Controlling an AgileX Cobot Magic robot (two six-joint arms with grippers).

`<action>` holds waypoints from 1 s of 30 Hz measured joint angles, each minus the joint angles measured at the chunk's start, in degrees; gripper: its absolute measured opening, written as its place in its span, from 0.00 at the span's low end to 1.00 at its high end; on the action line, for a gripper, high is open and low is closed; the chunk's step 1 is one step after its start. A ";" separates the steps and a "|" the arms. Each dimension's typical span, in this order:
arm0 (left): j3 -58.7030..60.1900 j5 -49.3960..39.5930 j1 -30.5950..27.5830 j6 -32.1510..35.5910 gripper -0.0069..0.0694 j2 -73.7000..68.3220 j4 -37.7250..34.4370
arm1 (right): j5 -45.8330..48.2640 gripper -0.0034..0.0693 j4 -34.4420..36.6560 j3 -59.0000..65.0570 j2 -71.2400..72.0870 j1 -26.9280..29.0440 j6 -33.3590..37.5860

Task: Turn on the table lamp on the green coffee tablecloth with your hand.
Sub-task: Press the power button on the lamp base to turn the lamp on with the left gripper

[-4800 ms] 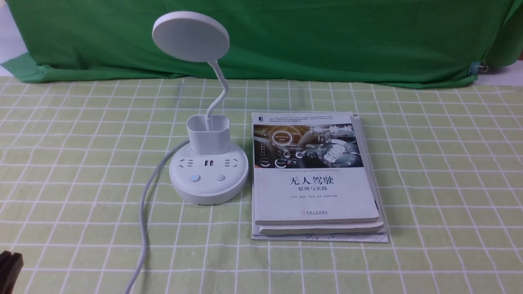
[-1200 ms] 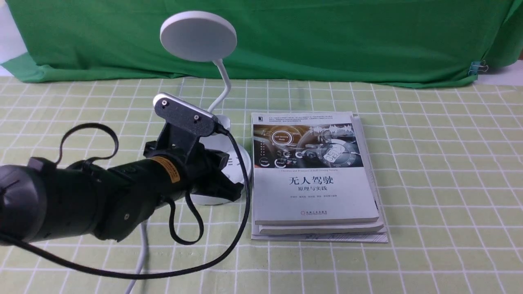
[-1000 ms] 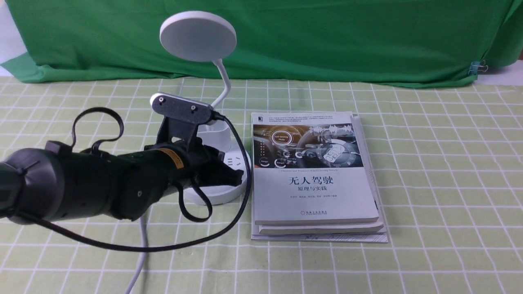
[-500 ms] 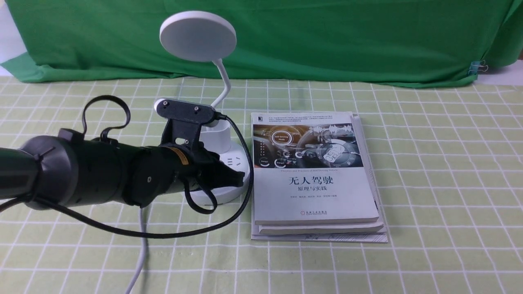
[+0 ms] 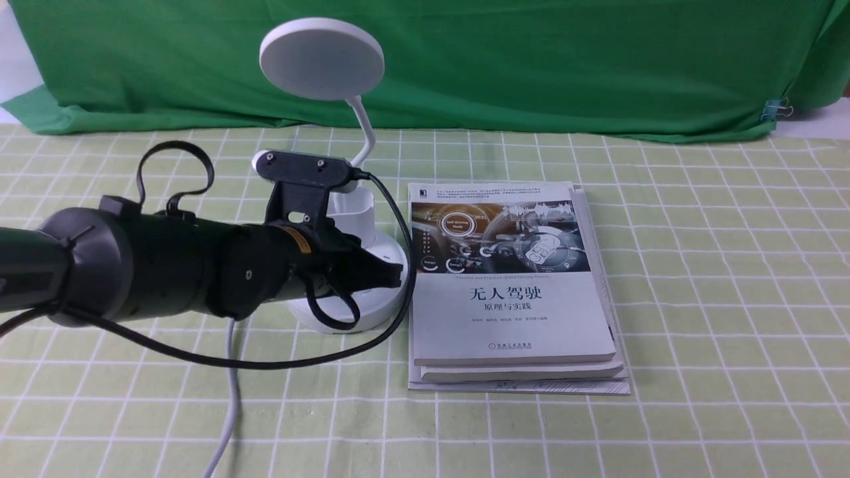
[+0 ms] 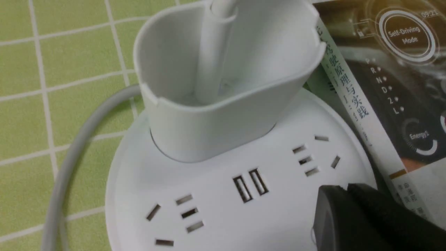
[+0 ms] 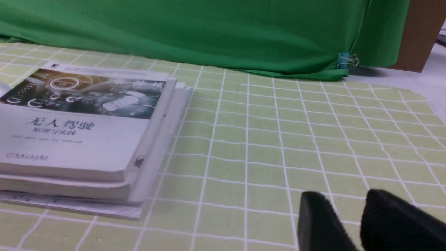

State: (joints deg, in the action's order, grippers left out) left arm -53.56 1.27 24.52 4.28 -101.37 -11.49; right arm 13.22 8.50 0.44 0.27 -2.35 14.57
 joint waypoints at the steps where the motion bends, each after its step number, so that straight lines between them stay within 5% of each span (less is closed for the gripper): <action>1: -0.87 -1.26 0.00 -0.06 0.11 -0.05 0.00 | 0.00 0.38 0.00 0.00 0.00 0.00 0.00; 7: -3.94 -7.74 0.00 -0.23 0.11 -1.48 0.00 | 0.00 0.38 0.00 0.00 0.00 0.00 -0.01; 30: -4.34 -7.89 0.00 -0.28 0.12 -4.15 0.23 | 0.00 0.38 0.00 0.00 0.00 0.00 -0.01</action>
State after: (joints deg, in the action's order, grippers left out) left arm -57.90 -6.62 24.52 4.00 -105.52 -11.26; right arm 13.22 8.50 0.44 0.27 -2.35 14.56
